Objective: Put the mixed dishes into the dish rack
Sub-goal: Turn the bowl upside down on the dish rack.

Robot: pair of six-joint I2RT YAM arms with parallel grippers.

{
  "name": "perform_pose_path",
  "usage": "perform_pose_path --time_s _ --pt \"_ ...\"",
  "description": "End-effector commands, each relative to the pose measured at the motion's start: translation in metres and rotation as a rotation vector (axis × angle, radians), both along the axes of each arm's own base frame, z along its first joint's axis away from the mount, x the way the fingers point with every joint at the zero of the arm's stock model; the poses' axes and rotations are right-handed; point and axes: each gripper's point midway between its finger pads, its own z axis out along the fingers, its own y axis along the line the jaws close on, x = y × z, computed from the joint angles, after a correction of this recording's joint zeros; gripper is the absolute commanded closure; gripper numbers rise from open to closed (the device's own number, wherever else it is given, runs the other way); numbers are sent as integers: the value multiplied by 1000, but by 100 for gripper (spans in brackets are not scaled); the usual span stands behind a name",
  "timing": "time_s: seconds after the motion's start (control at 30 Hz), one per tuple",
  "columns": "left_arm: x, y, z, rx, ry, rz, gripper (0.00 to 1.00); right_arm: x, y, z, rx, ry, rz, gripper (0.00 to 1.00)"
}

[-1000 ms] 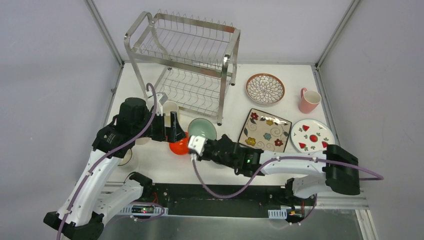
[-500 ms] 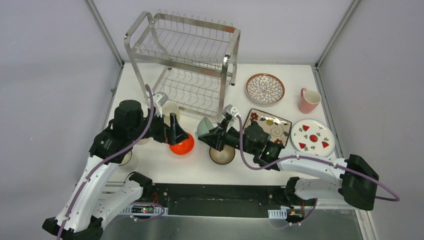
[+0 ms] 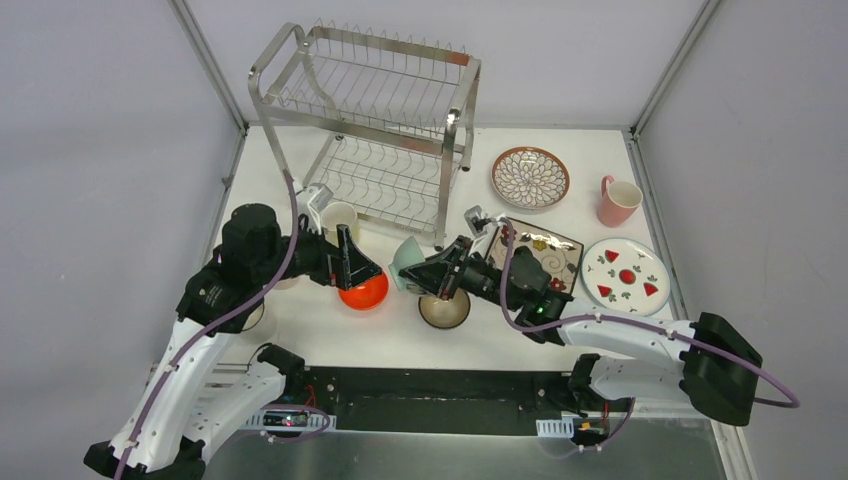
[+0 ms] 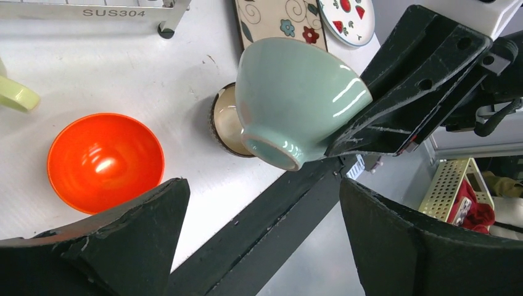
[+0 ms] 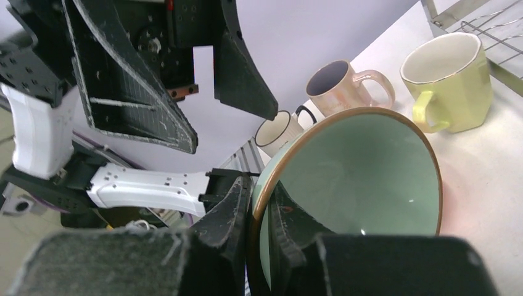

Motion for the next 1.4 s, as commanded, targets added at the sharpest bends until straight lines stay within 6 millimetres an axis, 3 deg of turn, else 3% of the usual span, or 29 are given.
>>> perform_pose_path --time_s 0.0,0.1,0.27,0.37,0.6,0.77,1.1,1.37 --pt "1 -3 9 -39 -37 -8 5 12 -25 74 281 44 -110 100" --pt "2 -2 7 -54 -11 18 6 21 -31 72 307 83 -169 100" --pt "-12 -18 17 -115 15 -105 6 12 -36 88 369 49 -110 100" --pt "-25 -25 26 -122 -89 -251 4 14 -42 97 447 180 -90 100" --pt "-37 -30 45 -233 -314 -323 1 6 -48 122 563 391 79 100" --pt "-43 -42 48 -322 -194 -409 1 -4 -61 144 672 425 158 100" --pt "-37 -50 88 -610 -108 -396 1 -15 -96 187 857 397 200 100" --pt "-34 -48 106 -756 -60 -383 1 -13 -96 209 941 409 261 100"
